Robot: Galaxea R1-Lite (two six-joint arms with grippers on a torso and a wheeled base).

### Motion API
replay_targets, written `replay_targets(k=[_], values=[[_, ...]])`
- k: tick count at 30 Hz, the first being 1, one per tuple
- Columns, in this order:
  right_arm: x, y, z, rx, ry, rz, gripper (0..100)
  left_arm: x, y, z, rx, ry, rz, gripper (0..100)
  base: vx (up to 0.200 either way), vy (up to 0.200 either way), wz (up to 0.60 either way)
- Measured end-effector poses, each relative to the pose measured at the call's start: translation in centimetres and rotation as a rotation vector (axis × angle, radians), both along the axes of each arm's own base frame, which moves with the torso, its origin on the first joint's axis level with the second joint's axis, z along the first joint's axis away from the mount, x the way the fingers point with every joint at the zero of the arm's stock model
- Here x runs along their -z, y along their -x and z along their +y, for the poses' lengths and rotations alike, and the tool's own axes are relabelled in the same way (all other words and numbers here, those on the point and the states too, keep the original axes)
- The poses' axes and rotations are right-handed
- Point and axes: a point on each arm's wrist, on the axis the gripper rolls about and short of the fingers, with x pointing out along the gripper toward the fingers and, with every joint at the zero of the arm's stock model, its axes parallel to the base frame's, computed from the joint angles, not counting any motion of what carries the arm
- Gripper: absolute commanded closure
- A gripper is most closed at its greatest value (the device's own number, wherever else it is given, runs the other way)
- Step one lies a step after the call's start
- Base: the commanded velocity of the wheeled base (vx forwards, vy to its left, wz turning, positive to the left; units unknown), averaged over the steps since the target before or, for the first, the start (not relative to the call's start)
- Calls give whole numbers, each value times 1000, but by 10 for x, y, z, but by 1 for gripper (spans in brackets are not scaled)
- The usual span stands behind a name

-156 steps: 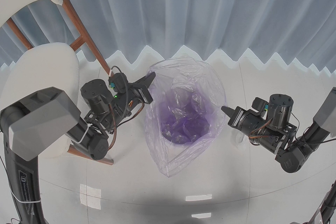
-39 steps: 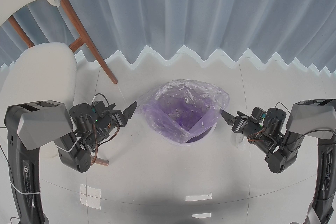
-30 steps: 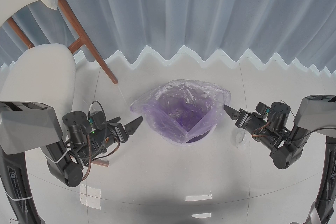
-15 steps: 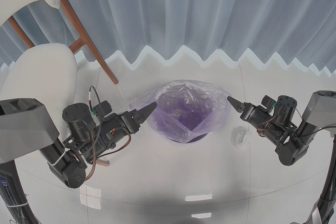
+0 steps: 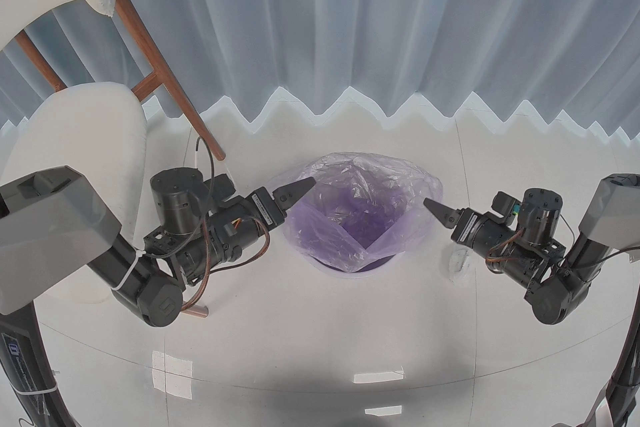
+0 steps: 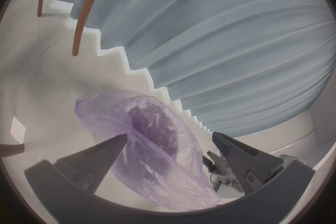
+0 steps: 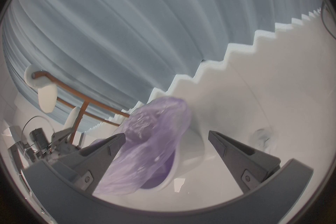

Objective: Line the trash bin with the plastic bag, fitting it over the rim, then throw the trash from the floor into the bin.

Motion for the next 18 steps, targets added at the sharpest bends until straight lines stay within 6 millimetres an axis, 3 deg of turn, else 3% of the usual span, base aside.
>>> replay_targets(k=[5, 18], values=[[8, 15, 25, -70, -2, 46, 0, -2, -13, -8, 2, 23, 37, 0, 0, 0, 0], [16, 19, 37, -79, 7, 69, 0, 7, -14, -21, 28, 22, 63, 0, 0, 0, 0]])
